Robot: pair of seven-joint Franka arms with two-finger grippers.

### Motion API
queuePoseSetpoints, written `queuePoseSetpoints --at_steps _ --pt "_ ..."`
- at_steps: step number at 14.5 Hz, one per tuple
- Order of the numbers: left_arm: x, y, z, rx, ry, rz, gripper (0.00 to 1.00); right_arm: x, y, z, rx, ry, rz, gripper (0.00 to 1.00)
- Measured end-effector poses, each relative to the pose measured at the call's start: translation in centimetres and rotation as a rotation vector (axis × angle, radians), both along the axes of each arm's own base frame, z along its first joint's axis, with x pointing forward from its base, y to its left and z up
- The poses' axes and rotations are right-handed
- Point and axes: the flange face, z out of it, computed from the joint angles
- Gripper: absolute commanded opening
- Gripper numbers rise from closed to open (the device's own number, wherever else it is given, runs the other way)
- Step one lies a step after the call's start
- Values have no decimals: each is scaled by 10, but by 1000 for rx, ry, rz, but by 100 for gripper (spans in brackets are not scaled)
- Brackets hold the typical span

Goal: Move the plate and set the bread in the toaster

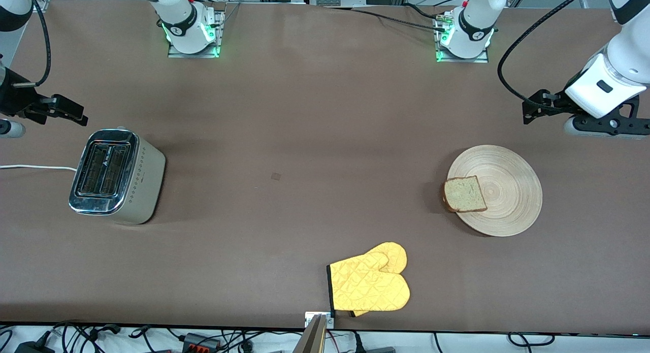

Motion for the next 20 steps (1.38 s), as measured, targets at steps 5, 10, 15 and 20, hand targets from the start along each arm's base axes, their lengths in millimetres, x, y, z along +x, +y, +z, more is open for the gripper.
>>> queuePoseSetpoints --at_steps 5,10,15,20 --pt "0 0 0 0 0 0 100 -2 0 5 0 -11 0 100" --pt "0 0 0 0 0 0 100 -3 0 7 -1 -13 0 100" --pt "0 0 0 0 0 -1 100 -2 0 7 0 -14 0 100" --pt "5 -3 -5 1 27 -3 100 0 2 4 -1 -18 4 100"
